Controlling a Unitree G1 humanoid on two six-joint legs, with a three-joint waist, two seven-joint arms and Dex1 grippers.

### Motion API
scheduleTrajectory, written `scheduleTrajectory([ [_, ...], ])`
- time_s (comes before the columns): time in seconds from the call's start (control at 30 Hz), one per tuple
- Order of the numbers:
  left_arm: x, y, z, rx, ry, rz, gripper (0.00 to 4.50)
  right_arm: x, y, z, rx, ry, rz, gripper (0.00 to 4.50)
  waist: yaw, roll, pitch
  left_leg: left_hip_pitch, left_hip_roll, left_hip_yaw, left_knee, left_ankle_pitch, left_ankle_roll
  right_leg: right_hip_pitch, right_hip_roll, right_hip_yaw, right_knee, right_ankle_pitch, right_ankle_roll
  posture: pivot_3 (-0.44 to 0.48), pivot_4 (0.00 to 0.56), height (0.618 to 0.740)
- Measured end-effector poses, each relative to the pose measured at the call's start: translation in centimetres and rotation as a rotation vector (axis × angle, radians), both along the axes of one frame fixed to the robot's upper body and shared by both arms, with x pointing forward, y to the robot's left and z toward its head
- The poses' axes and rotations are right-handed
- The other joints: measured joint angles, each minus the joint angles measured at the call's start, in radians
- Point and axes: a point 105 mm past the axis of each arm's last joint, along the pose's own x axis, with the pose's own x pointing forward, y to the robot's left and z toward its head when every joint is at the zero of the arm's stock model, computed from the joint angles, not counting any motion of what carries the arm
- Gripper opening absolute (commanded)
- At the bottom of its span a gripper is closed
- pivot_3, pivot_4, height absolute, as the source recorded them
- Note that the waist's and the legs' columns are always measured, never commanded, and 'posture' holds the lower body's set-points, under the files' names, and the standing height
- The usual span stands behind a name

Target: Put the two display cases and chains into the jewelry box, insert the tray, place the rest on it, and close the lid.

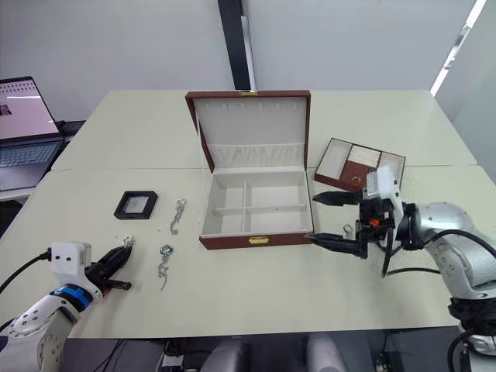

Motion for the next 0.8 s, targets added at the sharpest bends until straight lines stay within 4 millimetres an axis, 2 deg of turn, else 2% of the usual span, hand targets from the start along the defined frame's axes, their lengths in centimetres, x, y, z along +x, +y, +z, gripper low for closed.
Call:
scheduleTrajectory([
  [0.2, 0.3, -0.2, 0.3, -0.029, -0.002, -0.011, 0.0, 0.4, -0.2, -0.4, -0.001, -0.012, -0.02, 4.5, 0.0, 0.0, 0.0, 0.0, 0.0, 0.0, 0.0, 0.0, 0.0, 0.0, 0.0, 0.0, 0.0, 0.0, 0.0, 0.0, 0.15, 0.74],
  [0.3, 0.6, -0.7, 1.1, -0.046, -0.022, -0.039, 0.0, 0.5, -0.1, -0.1, -0.001, -0.023, -0.016, 4.5, -0.001, -0.001, 0.001, 0.0, 0.0, 0.0, 0.0, 0.0, 0.0, 0.0, 0.001, 0.0, 0.0, 0.0, 0.0, 0.0, 0.15, 0.74],
  [0.47, 1.7, -2.6, 4.0, -0.043, -0.099, -0.106, 0.0, 0.6, 0.1, 0.4, -0.001, -0.042, -0.013, 4.5, 0.0, -0.002, 0.001, -0.001, 0.0, -0.001, 0.0, 0.0, 0.0, 0.0, 0.001, 0.0, 0.0, 0.0, 0.0, 0.0, 0.15, 0.74],
  [0.8, 4.1, -9.2, 11.1, -0.048, -0.253, -0.301, 0.0, 0.9, -0.1, 0.9, 0.001, -0.057, -0.022, 4.5, -0.001, -0.002, 0.001, -0.001, 0.0, -0.001, 0.0, 0.0, 0.0, 0.0, 0.002, 0.0, 0.0, 0.0, 0.0, 0.0, 0.15, 0.74],
])
